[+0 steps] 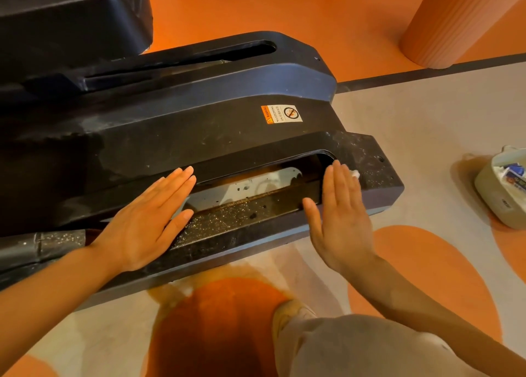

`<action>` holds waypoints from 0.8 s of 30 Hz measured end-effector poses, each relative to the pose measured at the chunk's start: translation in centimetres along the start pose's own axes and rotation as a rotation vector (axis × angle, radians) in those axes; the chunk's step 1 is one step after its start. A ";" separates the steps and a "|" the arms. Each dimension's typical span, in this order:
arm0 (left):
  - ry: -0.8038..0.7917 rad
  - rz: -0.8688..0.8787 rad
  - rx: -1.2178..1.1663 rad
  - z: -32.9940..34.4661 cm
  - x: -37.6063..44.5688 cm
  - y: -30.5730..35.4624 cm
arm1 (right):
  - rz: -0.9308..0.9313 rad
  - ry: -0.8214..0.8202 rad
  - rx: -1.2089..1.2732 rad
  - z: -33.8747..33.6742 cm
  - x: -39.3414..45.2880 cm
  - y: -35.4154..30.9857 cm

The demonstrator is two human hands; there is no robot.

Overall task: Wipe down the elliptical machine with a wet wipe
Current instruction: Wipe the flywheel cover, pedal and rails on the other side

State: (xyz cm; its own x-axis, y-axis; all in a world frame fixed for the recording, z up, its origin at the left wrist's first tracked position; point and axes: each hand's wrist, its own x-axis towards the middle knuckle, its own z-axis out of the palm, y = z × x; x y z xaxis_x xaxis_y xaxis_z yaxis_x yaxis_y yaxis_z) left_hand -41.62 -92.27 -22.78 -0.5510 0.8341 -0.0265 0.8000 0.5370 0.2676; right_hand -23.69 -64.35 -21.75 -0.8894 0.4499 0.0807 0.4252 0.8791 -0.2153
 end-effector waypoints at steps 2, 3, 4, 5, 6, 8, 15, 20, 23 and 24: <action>0.007 0.005 0.008 0.0 0.0 0.0 | -0.142 -0.050 -0.003 0.4 -0.3 -2.6; 0.007 0.006 0.005 0.0 0.1 0.0 | -0.247 -0.085 -0.021 0.9 -0.6 -4.0; 0.005 0.008 -0.002 0.0 0.1 -0.1 | -0.361 -0.122 -0.046 1.5 -0.9 -5.4; 0.003 0.009 -0.010 -0.1 0.1 -0.2 | -0.470 -0.148 -0.080 2.1 -1.2 -6.5; 0.001 0.009 -0.015 -0.2 0.1 -0.2 | -0.561 -0.157 -0.119 2.5 -1.3 -7.3; -0.001 0.013 -0.014 -0.3 0.0 -0.3 | -0.684 -0.175 -0.156 2.8 -1.1 -7.7; -0.007 0.044 0.027 -0.4 0.0 -0.6 | -0.273 -0.050 -0.017 1.0 -0.7 -1.9; -0.007 0.049 0.048 0.0 0.0 -0.6 | -0.113 0.021 -0.029 1.3 -1.0 -3.4; 0.002 0.051 0.039 -0.1 -0.1 -0.5 | -0.435 -0.030 -0.062 2.8 -1.6 -7.8; 0.007 0.054 0.038 -0.1 -0.1 -0.5 | -0.566 -0.061 -0.053 3.4 -1.9 -8.9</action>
State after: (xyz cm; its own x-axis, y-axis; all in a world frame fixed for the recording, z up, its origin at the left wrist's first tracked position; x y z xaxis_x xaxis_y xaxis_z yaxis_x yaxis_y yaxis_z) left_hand -42.02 -92.62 -22.79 -0.5081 0.8613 -0.0057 0.8372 0.4954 0.2316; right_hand -26.40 -73.54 -23.26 -0.9885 -0.1014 0.1124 -0.1134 0.9879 -0.1057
